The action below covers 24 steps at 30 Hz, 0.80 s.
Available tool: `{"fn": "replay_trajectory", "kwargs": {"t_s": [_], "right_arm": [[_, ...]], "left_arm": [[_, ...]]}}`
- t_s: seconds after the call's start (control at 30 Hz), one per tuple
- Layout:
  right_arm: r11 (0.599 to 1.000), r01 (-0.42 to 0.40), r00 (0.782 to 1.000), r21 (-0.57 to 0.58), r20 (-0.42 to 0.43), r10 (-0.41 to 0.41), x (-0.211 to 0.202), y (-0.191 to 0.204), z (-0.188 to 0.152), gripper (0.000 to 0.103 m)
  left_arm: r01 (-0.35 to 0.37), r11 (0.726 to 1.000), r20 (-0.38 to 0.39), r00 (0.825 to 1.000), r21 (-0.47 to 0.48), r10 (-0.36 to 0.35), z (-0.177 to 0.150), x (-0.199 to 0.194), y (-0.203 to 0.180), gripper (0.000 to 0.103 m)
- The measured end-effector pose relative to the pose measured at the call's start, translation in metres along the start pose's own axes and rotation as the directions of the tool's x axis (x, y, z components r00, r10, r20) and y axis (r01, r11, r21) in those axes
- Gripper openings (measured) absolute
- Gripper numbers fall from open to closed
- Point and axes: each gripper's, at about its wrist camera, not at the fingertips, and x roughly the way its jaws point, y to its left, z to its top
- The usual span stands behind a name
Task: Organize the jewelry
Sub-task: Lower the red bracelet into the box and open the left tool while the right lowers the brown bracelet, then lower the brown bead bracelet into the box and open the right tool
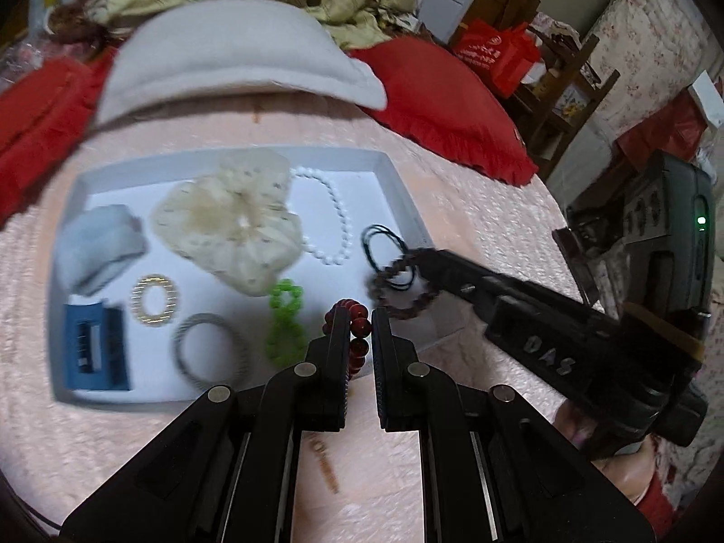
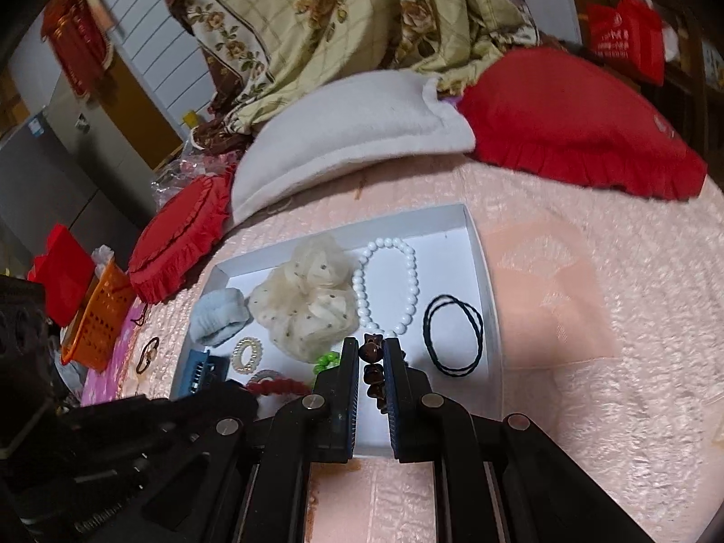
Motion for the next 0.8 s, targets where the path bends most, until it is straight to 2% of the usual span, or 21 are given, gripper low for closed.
{"fn": "replay_trajectory", "kwargs": {"t_s": [0.3, 0.43, 0.53, 0.57, 0.63, 0.67, 0.73, 0.8], "right_arm": [[0.999, 0.029, 0.998, 0.039, -0.053, -0.027, 0.032, -0.024, -0.009, 0.010], [0.998, 0.050, 0.997, 0.028, -0.057, -0.048, 0.036, -0.026, -0.011, 0.010], [0.998, 0.050, 0.997, 0.022, -0.060, -0.049, 0.036, -0.027, -0.011, 0.010], [0.998, 0.057, 0.997, 0.015, -0.058, -0.056, 0.035, -0.026, -0.011, 0.013], [0.997, 0.072, 0.996, -0.001, -0.046, -0.072, 0.031, -0.023, -0.012, 0.040], [0.997, 0.073, 0.997, -0.003, -0.032, -0.073, 0.028, -0.022, -0.012, 0.043], [0.996, 0.090, 0.996, -0.010, -0.006, -0.090, 0.020, -0.019, -0.014, 0.044], [0.995, 0.100, 0.995, -0.025, -0.003, -0.100, 0.014, -0.012, -0.017, 0.044]], "left_arm": [[-0.027, 0.999, -0.050, 0.998, -0.025, 0.025, -0.001, 0.046, 0.007, 0.008], [-0.039, 0.999, -0.068, 0.997, -0.035, 0.036, -0.005, 0.052, 0.014, 0.008], [-0.020, 0.999, -0.067, 0.998, -0.034, 0.017, -0.008, 0.045, 0.015, 0.011], [-0.017, 0.999, -0.057, 0.998, -0.033, 0.015, -0.009, 0.039, 0.014, 0.013], [-0.024, 0.999, -0.033, 0.999, -0.032, 0.023, -0.012, 0.027, 0.012, 0.018], [-0.028, 0.999, -0.019, 0.999, -0.033, 0.027, -0.014, 0.020, 0.011, 0.019], [-0.058, 0.998, 0.006, 0.998, -0.026, 0.058, -0.020, 0.004, 0.009, 0.019], [-0.125, 0.992, 0.036, 0.991, -0.016, 0.125, -0.033, -0.015, 0.009, 0.019]]}}
